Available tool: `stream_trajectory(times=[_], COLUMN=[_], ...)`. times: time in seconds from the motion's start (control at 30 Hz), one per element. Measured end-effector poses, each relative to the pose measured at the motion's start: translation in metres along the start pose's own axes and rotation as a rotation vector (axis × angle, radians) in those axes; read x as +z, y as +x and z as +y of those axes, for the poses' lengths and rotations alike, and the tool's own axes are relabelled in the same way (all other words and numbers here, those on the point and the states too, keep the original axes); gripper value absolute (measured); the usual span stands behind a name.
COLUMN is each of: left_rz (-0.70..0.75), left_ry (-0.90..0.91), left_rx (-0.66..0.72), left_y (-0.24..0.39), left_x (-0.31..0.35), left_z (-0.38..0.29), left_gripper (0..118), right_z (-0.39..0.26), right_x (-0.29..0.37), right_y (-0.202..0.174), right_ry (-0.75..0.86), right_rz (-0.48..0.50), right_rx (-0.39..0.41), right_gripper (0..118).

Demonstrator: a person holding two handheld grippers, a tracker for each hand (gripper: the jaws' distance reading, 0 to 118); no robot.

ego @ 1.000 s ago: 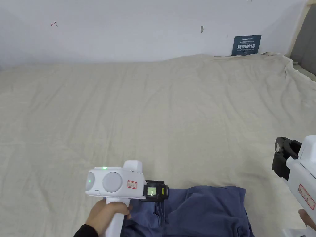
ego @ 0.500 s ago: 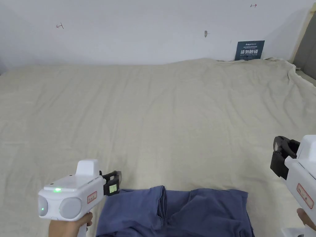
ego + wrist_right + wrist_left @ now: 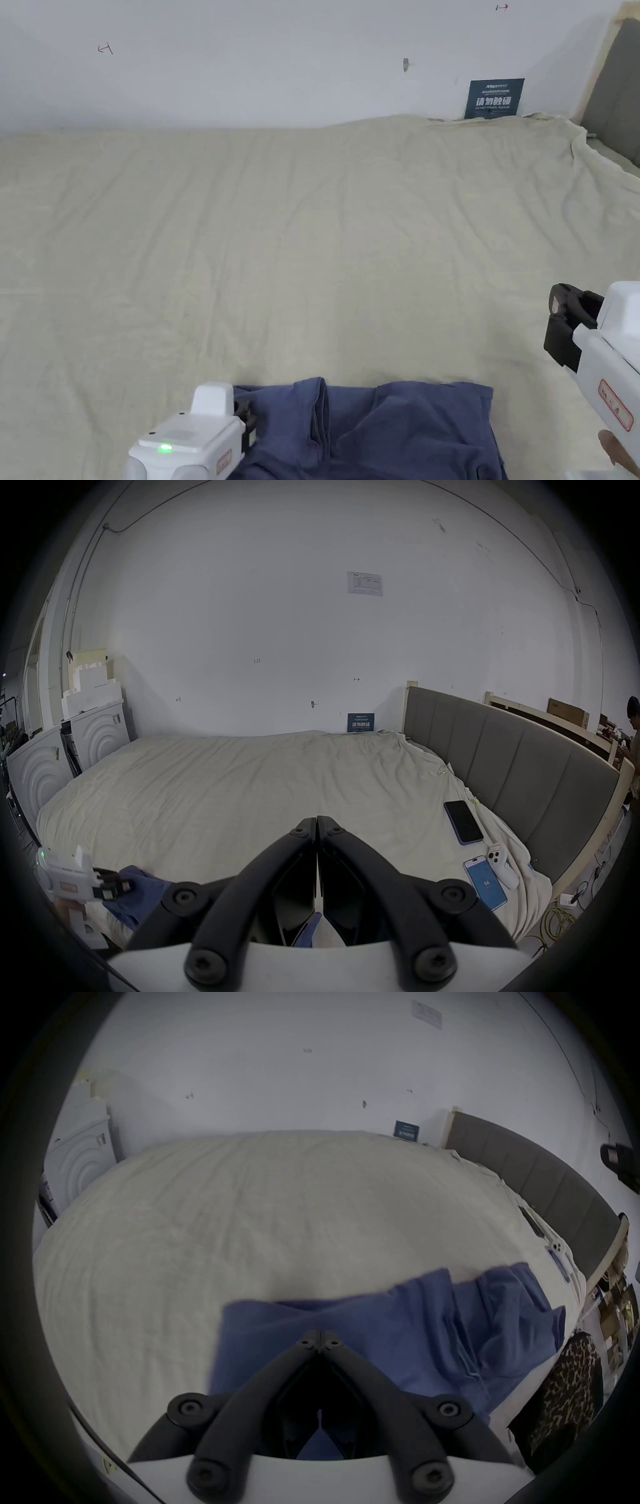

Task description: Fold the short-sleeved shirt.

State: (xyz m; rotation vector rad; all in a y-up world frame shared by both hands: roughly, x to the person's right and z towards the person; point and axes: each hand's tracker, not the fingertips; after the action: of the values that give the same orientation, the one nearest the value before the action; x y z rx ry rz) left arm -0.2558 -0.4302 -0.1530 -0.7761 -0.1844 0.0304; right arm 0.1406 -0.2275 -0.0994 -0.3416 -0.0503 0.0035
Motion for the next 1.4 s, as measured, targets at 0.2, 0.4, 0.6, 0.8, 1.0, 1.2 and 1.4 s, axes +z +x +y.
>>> stream_trajectory(times=[0.2, 0.4, 0.6, 0.8, 1.0, 1.2, 1.4], left_rz=[-0.059, -0.122, -0.137, -0.192, -0.297, -0.350, -0.281], left_ry=[-0.042, -0.034, -0.056, -0.066, -0.110, -0.208, -0.276], left_rx=[-0.059, -0.089, -0.078, 0.002, 0.147, 0.288, 0.302], left_y=[0.046, 0.078, 0.084, 0.053, -0.013, -0.084, -0.116], left_x=[-0.022, -0.023, -0.028, 0.003, 0.040, 0.048, 0.029], left_z=[-0.015, -0.013, -0.009, 0.023, 0.063, 0.076, 0.064], left_gripper=[0, 0, 0, 0, 0, 60, 94], right_z=[-0.006, -0.009, -0.009, -0.009, -0.006, -0.006, -0.007], right_x=[-0.003, -0.004, -0.001, -0.001, -0.006, -0.011, -0.015], right_y=[0.008, 0.016, 0.023, 0.024, 0.017, 0.009, 0.004], right_ry=[-0.017, -0.022, -0.018, -0.015, -0.010, -0.013, -0.018], right_rz=[-0.012, -0.022, -0.038, -0.037, -0.021, -0.003, 0.006], right_rx=[-0.007, -0.006, -0.009, -0.006, 0.001, 0.008, 0.017], right_gripper=[0, 0, 0, 0, 0, 0, 0])
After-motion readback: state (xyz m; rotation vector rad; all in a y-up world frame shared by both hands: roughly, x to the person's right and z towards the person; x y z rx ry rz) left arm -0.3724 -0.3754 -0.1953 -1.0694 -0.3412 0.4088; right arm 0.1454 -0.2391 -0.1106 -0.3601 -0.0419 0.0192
